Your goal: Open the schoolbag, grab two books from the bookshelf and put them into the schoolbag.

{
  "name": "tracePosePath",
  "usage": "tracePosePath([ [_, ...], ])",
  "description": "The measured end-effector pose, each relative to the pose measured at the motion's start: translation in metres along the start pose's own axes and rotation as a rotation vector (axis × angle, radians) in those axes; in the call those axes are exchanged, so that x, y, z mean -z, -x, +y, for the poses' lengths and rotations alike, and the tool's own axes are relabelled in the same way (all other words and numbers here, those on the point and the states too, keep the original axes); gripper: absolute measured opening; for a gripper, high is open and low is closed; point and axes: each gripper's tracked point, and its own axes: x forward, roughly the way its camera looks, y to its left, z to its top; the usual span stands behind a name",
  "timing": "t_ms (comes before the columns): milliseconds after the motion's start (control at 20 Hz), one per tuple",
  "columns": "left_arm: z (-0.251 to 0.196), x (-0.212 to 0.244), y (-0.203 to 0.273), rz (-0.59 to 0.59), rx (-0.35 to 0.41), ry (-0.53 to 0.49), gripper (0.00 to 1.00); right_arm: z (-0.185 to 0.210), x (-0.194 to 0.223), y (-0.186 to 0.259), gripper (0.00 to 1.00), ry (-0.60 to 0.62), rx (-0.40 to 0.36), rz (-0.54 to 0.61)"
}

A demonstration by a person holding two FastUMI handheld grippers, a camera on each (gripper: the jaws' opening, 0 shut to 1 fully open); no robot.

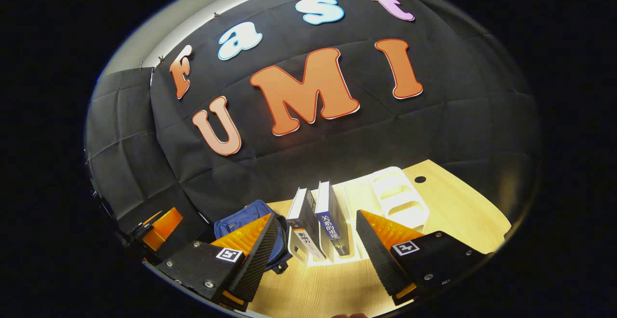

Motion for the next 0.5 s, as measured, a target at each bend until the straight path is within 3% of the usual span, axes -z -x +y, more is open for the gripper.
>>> tracePosePath([
  [200,0.002,-0.003,0.005,-0.043,-0.045,0.081,0.95,-0.008,0.012,-0.006,0.97,0.043,-0.025,0.048],
  [400,0.01,0.017,-0.004,0.004,-0.083,0.099,0.95,-0.015,0.012,-0.01,0.97,0.04,-0.022,0.056],
  [500,0.003,0.017,-0.014,0.024,-0.038,0.12,0.94,-0.023,0.007,-0.013,0.97,0.036,0.02,0.043],
])
